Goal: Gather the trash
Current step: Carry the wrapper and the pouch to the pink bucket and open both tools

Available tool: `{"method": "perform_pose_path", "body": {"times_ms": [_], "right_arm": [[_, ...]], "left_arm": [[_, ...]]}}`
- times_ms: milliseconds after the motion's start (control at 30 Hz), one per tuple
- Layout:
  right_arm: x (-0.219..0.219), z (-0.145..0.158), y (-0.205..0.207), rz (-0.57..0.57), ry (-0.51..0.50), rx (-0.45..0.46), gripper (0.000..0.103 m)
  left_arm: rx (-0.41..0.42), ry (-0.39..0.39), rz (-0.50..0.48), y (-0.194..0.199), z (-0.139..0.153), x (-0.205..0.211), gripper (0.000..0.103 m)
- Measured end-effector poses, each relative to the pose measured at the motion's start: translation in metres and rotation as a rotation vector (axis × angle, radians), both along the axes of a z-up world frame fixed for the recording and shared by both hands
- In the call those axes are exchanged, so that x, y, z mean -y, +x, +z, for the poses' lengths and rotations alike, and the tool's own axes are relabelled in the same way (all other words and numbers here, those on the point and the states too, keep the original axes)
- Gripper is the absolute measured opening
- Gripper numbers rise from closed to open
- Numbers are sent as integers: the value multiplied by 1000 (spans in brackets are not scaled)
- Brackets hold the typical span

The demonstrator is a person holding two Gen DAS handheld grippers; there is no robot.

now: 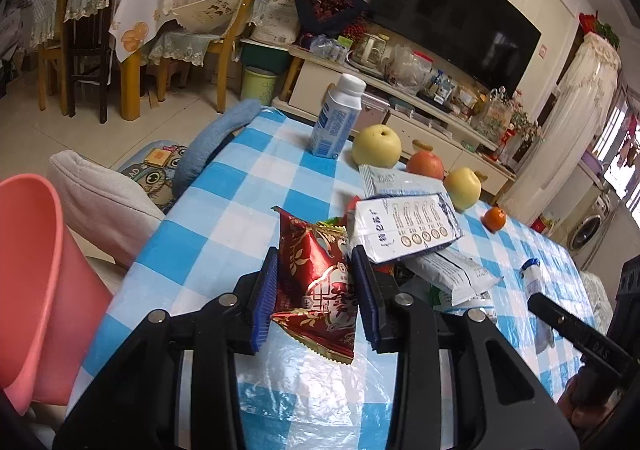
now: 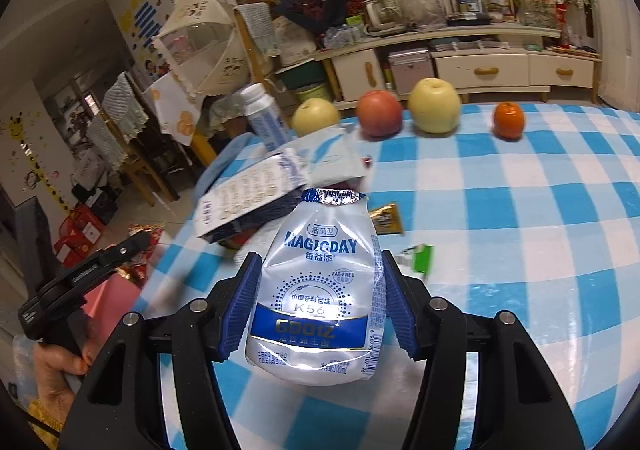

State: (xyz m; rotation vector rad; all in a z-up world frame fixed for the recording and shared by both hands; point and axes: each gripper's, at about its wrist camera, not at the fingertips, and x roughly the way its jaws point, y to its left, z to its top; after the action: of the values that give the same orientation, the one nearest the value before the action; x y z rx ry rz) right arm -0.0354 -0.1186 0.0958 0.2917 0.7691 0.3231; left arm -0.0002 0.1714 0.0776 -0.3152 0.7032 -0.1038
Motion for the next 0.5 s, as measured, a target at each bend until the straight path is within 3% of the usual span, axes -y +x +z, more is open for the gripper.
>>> {"method": "perform_pose_path", "body": {"times_ms": [300, 500], "right_arm": [[-83, 7, 0, 152, 50, -24, 60], [-157, 20, -5, 271, 51, -9, 60]], "left_arm": [[37, 12, 141, -15, 17, -52, 38], [43, 14, 309, -31, 26, -106, 38]]}}
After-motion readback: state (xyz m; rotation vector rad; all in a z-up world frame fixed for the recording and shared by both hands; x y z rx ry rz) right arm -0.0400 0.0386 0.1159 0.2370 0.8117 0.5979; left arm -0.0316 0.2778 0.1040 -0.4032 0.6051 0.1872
